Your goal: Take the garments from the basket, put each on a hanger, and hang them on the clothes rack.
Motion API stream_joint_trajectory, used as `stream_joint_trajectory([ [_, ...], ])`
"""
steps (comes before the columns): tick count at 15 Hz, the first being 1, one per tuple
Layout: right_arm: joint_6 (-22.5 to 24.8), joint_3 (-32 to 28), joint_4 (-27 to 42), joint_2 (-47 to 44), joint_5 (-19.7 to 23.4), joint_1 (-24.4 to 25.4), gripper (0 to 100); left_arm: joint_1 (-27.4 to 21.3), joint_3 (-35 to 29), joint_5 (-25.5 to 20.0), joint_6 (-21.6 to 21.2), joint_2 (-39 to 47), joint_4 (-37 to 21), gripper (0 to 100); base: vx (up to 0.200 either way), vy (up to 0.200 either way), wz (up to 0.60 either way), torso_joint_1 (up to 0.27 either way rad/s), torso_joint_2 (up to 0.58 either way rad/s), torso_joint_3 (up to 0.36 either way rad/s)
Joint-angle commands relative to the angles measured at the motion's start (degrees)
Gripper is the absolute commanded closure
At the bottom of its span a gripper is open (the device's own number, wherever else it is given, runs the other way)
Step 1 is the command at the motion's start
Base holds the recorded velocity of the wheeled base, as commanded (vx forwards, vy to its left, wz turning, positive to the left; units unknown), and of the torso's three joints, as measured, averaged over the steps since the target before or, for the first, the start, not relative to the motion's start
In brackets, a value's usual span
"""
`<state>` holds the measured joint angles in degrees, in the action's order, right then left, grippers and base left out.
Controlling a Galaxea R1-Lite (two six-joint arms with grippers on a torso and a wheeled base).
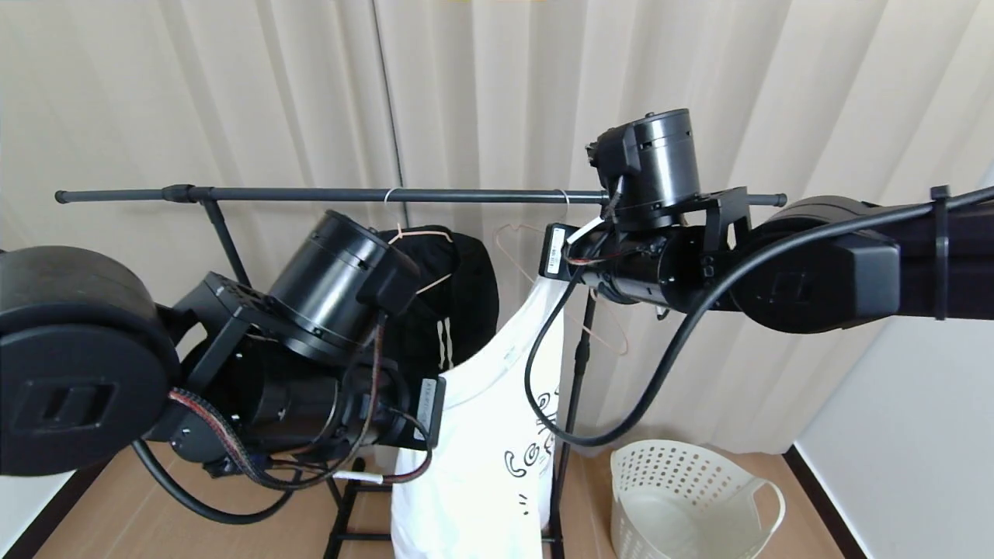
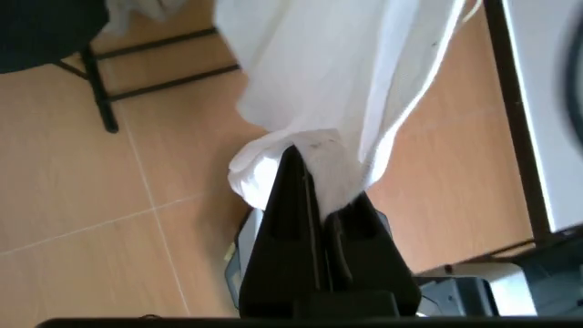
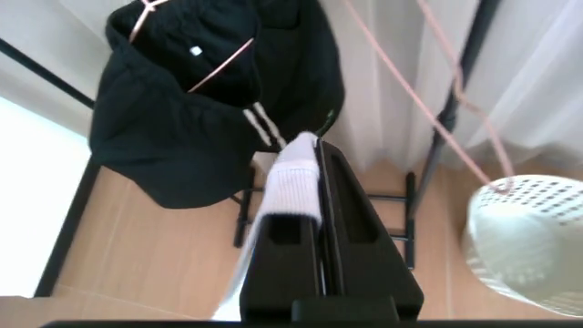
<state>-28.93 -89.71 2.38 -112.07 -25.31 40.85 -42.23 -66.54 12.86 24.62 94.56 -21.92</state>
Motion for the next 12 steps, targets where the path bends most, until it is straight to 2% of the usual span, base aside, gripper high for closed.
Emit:
stream_joint_trajectory([
  [1,2.6,3.5,0.0,5.0,-1.9,-0.4,100,3.3,-0.8,0.1,-0.4,-1.1,0.1,100,0.0,0.0,0.0,0.0,0.0,0.0],
  [3,9.1,10.6,-0.2,9.1,-5.3,-0.3,100,4.1,-4.7,0.1,-1.3,1.1,0.7,100,0.0,0.0,0.0,0.0,0.0,0.0],
  [5,12.6,14.8,-0.4,11.3,-7.0,-0.2,100,5.1,-8.8,1.4,-1.6,4.1,1.9,100,0.0,0.0,0.0,0.0,0.0,0.0],
  [7,13.7,16.3,-0.4,11.5,-7.2,1.2,100,5.3,-12.0,2.9,-1.6,5.4,2.0,100,0.0,0.0,0.0,0.0,0.0,0.0],
  [12,15.7,18.3,-0.4,10.8,-7.2,2.2,100,5.1,-20.1,3.0,-2.4,5.5,1.6,100,0.0,0.0,0.0,0.0,0.0,0.0],
])
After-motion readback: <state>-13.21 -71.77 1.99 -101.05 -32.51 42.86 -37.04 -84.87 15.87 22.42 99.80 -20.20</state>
